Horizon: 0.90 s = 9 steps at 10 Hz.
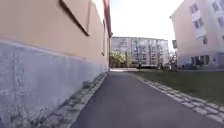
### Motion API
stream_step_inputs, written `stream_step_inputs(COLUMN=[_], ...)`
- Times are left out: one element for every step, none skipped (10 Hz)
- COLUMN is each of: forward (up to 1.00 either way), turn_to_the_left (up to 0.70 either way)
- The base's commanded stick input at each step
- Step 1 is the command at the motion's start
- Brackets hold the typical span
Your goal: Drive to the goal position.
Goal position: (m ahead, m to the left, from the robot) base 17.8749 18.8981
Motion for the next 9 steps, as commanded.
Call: stream_step_inputs(forward=[0.70, 0.70, 0.70, 0.70, 0.70, 0.70, 0.70, 0.70, 0.70], turn_to_the_left=[0.00, 0.00, 0.00, 0.00, 0.00, 0.00, 0.00, 0.00, 0.00])
